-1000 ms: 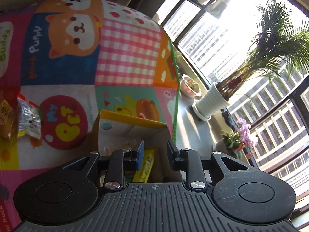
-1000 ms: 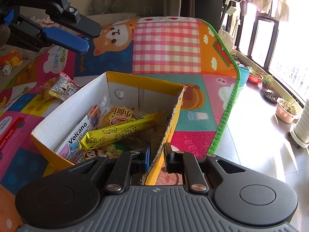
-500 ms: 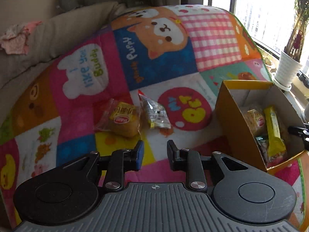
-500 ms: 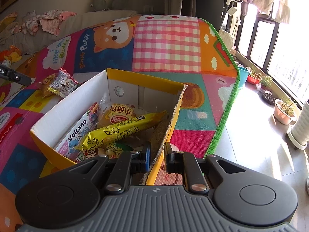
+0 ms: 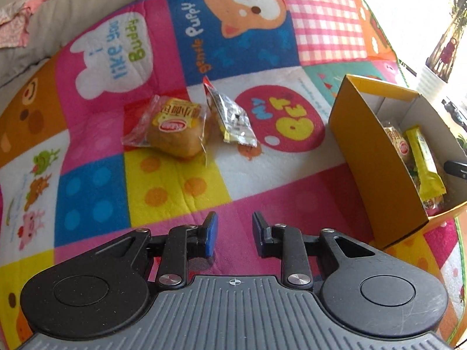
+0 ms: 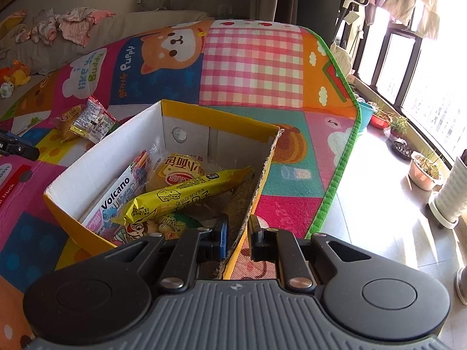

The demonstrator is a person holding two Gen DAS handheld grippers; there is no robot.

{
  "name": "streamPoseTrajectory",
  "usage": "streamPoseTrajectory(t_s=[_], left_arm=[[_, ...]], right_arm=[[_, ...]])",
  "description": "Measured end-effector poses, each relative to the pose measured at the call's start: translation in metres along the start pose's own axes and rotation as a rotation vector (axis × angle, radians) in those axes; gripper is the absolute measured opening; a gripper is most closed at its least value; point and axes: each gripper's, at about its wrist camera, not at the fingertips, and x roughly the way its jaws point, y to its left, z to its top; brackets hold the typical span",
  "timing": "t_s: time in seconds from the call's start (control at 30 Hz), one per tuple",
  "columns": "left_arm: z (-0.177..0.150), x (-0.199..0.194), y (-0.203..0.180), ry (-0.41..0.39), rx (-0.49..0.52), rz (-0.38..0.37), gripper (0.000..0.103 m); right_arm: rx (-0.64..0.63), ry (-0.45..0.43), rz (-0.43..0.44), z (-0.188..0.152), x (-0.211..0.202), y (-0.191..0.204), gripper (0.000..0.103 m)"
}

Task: Organize objects
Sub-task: 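Move the left tool to the wrapped bread roll and grasp it, then carry the bread roll into the yellow box and open the left tool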

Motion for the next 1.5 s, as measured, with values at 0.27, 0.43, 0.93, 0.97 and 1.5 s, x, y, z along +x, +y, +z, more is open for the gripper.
streamPoseTrajectory(t_s=[0.27, 0.43, 0.93, 0.97, 1.5], left_arm=[[-0.018, 0.01, -0.014, 0.016, 0.046, -0.075, 0.049], [-0.017, 0.01, -0.019, 0.022, 0.077, -0.084, 0.054], [0.057, 0.042, 0.121, 0.031, -0.94, -0.073, 0.05], [0.063, 0.049, 0.12, 0.034, -0.945, -0.073, 0.05], [0.11, 0.093, 0.072, -0.001, -0.513, 0.008, 0.052]], right_arm=[[-0.001, 0.001, 0.0, 0.0, 0.0, 0.0, 0.014], [0.002, -0.001, 0.001, -0.001, 0.0, 0.001, 0.014], [0.007, -0.005, 0.007, -0.001, 0.0, 0.0, 0.014], [0.007, -0.005, 0.008, -0.001, 0.0, 0.0, 0.014], [0.008, 0.001, 0.013, -0.001, 0.002, -0.002, 0.014]])
